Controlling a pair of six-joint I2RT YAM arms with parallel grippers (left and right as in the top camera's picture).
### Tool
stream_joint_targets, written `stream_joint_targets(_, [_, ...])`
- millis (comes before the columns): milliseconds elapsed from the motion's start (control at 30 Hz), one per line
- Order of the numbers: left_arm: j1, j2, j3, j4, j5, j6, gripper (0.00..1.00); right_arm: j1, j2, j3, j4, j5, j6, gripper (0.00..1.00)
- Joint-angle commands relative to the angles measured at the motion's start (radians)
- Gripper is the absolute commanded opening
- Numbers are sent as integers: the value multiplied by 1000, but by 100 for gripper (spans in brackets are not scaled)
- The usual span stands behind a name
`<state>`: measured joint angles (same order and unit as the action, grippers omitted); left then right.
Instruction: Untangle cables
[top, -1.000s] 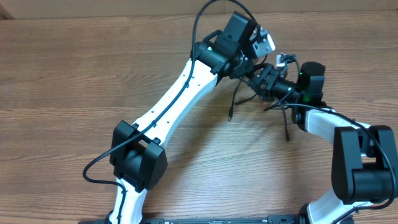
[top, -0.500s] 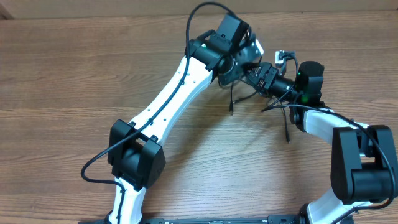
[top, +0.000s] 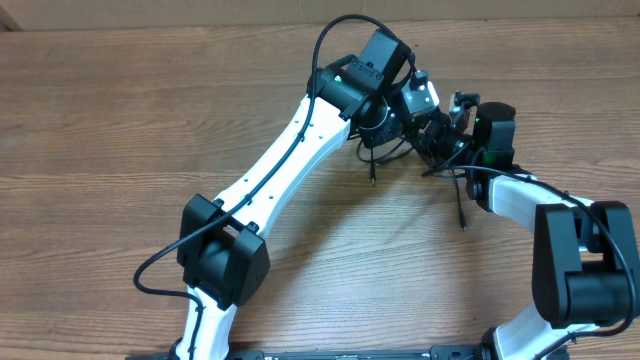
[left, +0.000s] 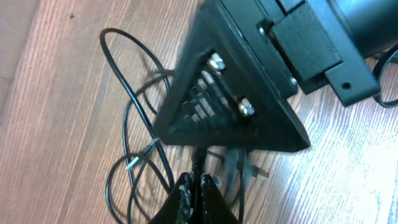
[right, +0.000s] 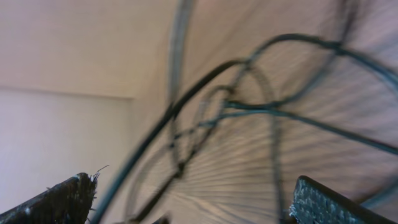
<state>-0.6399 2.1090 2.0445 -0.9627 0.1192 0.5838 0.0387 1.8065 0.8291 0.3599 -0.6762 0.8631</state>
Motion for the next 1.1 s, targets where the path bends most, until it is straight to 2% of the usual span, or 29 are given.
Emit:
stream_joint_targets(0, [11, -104, 16, 27, -61, -10, 4, -2, 6, -3, -27, 66, -35, 100])
stream_joint_targets(133, [36, -167, 16, 44, -67, -54, 4, -2, 6, -3, -29, 66, -35, 100])
stream_joint_targets(433, [98, -212, 15, 155, -62, -251, 4, 11, 6, -3, -45, 43, -35, 100])
stream_joint_targets(633, [106, -212, 12, 130, -16, -252, 4, 6, 6, -3, -45, 43, -59, 100])
stream_joint_targets(767, [105, -210, 7, 60, -1, -251, 14, 5, 6, -3, -48, 43, -61, 100])
stream_joint_targets(933, [105, -200, -9, -106, 9, -242, 24, 4, 6, -3, -48, 47, -61, 100])
stream_joint_targets(1067, [105, -190, -45, -205, 9, -201, 24, -3, 6, -3, -49, 47, -61, 100])
